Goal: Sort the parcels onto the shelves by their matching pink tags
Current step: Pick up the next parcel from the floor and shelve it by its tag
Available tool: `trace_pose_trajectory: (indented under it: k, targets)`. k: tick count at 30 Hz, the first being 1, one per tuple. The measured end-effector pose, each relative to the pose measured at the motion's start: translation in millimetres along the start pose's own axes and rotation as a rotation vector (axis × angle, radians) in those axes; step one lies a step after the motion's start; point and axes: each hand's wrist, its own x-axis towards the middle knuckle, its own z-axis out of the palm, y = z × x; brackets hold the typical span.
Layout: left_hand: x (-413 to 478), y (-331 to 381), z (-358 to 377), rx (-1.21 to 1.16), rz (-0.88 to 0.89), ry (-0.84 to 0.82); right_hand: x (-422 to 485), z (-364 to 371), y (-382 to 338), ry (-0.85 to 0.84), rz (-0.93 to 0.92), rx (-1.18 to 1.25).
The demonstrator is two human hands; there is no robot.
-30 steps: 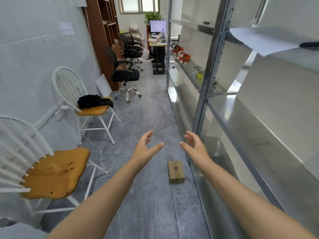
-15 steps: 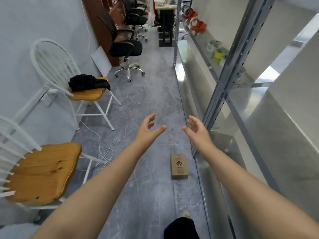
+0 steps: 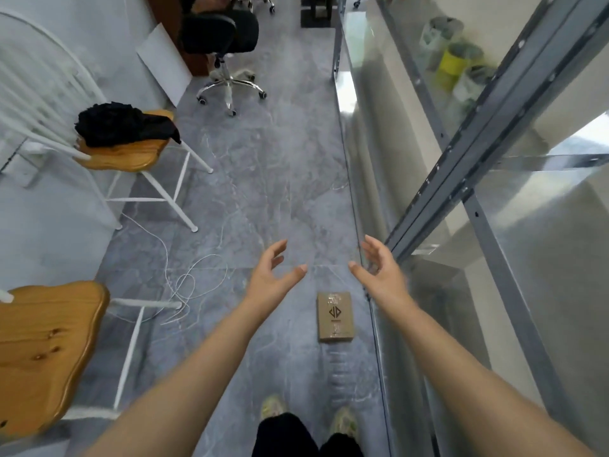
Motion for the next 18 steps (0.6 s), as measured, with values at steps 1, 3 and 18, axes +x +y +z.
trace_pose_trajectory:
  k: [1, 3, 18]
  targets:
    - [12, -9, 2, -0.005, -0.014, -0.006, 9, 2, 9, 0.013, 0.015, -0.006]
    - [33, -28, 8, -0.017, -0.023, -0.021, 27, 9, 28, 0.024, 0.037, -0.018]
    - [129, -252, 96, 0.059, -0.076, -0.163, 126, 48, 280, 0.124, 0.188, 0.009]
